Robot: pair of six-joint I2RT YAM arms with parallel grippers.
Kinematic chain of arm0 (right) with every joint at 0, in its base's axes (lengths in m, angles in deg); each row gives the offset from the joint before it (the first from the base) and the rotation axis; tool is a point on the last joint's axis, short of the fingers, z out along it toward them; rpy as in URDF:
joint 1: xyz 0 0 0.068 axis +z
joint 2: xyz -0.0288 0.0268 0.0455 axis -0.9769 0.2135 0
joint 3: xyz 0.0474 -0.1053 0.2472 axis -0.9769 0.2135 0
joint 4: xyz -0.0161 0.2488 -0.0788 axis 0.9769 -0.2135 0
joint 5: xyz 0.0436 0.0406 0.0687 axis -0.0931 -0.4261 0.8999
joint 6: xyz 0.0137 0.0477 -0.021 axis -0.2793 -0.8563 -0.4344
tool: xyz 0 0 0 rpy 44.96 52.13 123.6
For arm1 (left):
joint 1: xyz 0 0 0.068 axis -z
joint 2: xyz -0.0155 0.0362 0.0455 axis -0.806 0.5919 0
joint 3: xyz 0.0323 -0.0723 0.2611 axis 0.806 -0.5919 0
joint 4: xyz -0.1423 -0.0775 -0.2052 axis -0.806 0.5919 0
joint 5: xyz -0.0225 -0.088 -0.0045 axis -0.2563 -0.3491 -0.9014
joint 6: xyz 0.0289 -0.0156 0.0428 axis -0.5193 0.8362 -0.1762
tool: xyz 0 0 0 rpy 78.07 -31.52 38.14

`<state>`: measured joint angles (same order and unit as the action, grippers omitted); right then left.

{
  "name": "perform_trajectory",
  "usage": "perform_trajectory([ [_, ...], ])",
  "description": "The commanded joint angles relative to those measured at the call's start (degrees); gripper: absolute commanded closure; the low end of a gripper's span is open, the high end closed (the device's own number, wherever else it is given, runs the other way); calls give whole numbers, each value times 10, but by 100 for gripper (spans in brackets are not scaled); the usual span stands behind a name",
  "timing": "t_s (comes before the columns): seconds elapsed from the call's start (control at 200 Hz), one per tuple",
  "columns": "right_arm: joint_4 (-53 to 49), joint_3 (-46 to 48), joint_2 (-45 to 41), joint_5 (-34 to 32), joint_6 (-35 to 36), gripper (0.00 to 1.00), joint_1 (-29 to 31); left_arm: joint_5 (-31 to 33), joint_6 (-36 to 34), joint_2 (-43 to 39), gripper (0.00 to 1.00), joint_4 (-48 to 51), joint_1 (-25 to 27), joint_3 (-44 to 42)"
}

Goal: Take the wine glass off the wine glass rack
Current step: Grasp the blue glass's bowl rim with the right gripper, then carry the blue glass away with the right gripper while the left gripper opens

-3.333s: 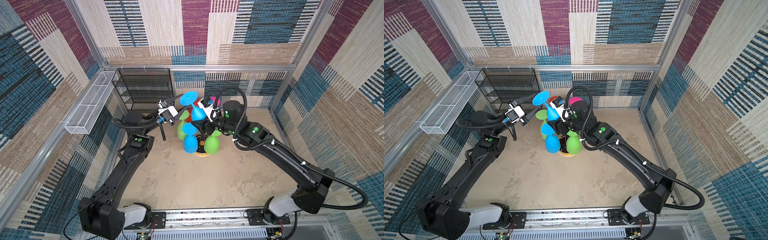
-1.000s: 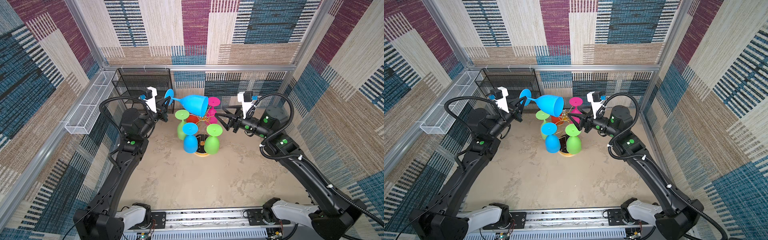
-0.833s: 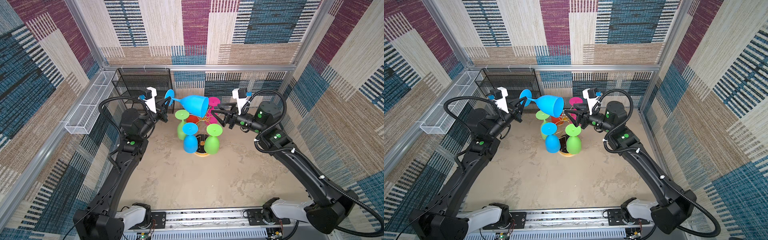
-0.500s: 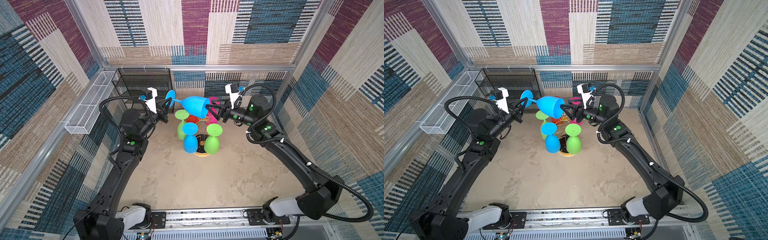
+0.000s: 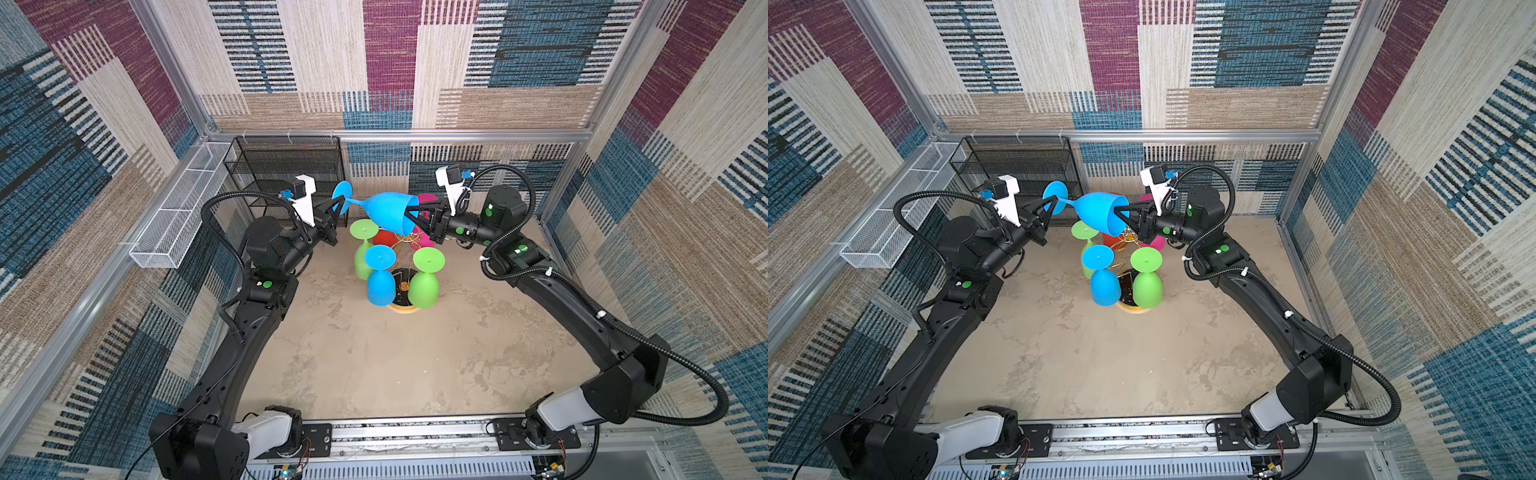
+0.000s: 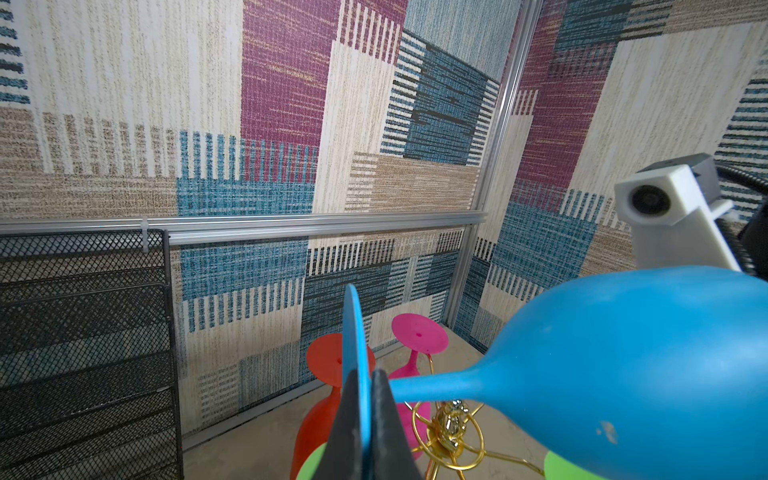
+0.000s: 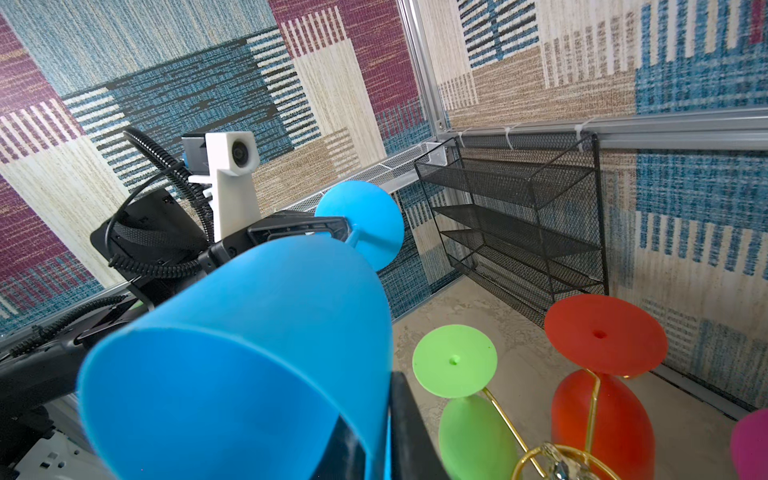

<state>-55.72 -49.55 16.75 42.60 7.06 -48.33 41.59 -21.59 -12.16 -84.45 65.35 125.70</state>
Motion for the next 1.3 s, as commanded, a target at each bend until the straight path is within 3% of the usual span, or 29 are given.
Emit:
perform_trajectory([
  [0.0, 14, -11, 4, 23, -4, 99, 5, 4, 14, -1, 100, -30, 0, -4],
  [0.28, -16, -30, -1, -6, 11, 100, 6, 15, 3, -9, 82, -40, 0, -16],
  [0.436, -48, -44, -7, -47, 32, 100, 7, 42, -8, -23, 56, -64, 0, -39],
  [0.631, -93, -80, -11, -104, 58, 100, 2, 73, -14, -43, 41, -62, 0, -49],
  [0.761, -151, -105, -23, -189, 99, 100, -13, 80, -27, -56, 37, -26, -1, -40],
  [0.952, -259, -129, -65, -369, 152, 100, -66, 124, -90, -86, 34, 96, -3, -19],
  [1.152, -340, -114, -100, -479, 168, 100, -131, 178, -115, -104, 26, 89, -13, -66],
  [1.297, -369, -65, -108, -537, 173, 100, -163, 198, -101, -105, 26, 26, -23, -116],
])
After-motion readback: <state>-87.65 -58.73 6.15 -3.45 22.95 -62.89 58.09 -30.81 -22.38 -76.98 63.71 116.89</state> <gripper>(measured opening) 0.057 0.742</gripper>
